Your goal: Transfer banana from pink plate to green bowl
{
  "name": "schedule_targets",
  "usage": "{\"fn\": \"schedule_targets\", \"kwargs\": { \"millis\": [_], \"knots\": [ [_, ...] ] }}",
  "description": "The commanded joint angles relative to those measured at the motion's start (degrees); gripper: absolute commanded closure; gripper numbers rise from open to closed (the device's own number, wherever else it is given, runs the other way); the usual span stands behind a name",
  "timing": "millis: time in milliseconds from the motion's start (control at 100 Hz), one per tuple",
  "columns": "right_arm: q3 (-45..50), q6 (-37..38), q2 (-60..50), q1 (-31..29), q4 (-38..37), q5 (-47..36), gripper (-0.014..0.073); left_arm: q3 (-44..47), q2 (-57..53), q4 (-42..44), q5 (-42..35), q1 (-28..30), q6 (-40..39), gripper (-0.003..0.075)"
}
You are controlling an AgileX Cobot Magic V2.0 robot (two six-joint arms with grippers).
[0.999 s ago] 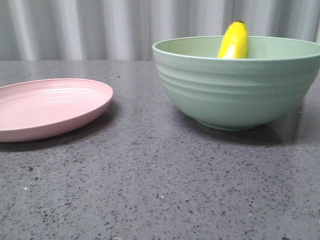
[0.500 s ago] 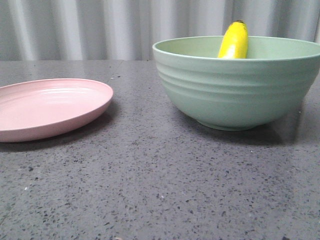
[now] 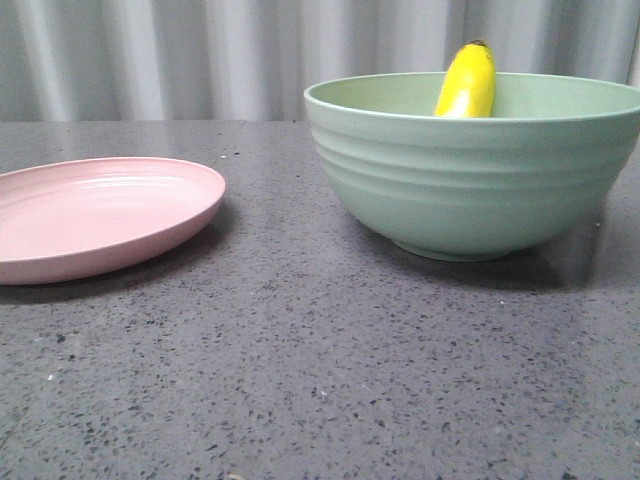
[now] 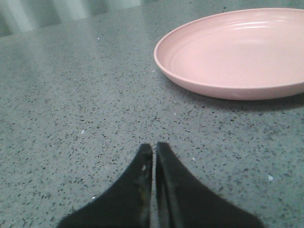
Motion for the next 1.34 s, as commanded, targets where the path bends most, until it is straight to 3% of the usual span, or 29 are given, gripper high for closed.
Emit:
{"fn": "schedule_targets", "kwargs": {
  "millis": [0,270,450,550,700,1329],
  "knots": [
    [0.2,-0.3,0.6,-1.5,-0.4,-6.2,0.0658,0.5,-1.6,-0.1,-2.8,0.1,0.1,0.0741],
    [9.8,0.2,0.6,-13.9,-0.4,-15.1,0.0658,0.5,-1.6,-0.1,-2.8,0.1,0.1,0.0741],
    [9.6,0.3,-0.6,-19.2,-0.6,-7.2,0.0658,0.5,-1.6,-0.3,-2.8,0.1,0.1,0.0741],
    [9.6,0.3,-4.1,-21.2,-0.6,2.2,0.0658,0.5,-1.6,-0.3,-2.8,0.1,0.1,0.0741],
    [9.6,0.3,-3.8,-21.5,-0.7,8.9,0.0658,0.5,-1.6,-0.3,-2.8,0.1,0.1,0.0741],
    [9.6,0.3,-3.8,-21.5,-0.7,8.9,0.0658,0.5,-1.6,-0.3,-2.8,0.1,0.1,0.0741]
  ]
}}
